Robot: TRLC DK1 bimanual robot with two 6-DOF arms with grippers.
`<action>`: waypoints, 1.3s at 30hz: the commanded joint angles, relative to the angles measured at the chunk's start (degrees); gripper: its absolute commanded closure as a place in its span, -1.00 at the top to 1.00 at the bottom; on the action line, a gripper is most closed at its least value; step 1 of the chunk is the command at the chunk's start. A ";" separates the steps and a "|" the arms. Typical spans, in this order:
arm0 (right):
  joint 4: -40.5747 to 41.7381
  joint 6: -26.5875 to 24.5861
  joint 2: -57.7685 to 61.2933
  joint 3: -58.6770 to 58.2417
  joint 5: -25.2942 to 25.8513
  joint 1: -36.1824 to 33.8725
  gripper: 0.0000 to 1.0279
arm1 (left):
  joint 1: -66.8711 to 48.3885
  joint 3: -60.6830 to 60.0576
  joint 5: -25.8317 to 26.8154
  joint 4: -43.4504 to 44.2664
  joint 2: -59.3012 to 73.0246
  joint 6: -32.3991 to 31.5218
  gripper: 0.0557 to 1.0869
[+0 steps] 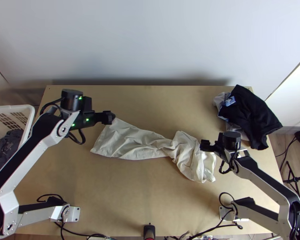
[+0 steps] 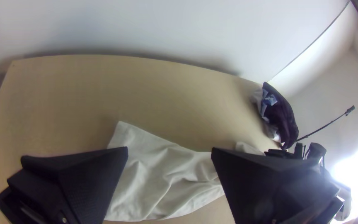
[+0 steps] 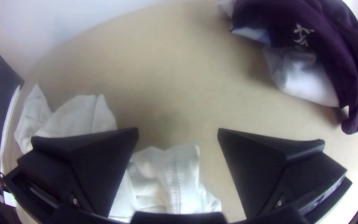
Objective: Fold the t-shirt
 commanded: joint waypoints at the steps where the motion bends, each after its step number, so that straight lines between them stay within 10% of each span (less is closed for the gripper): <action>1: 0.74 -0.05 2.11 2.06 0.03 2.08 0.41 | 1.81 -3.60 0.05 0.82 -3.36 0.23 0.90; 24: -7.79 -2.69 -5.01 -1.28 0.12 3.49 0.41 | 4.62 -7.64 0.22 0.91 -6.96 3.22 0.90; 28: -4.80 -3.65 -5.44 -0.66 3.19 4.10 -0.93 | 4.62 -8.26 0.22 1.35 -6.88 3.13 0.90; 39: -4.80 -3.13 -7.64 6.63 4.69 4.72 -0.95 | 5.06 -9.67 0.22 1.52 -7.58 2.78 0.90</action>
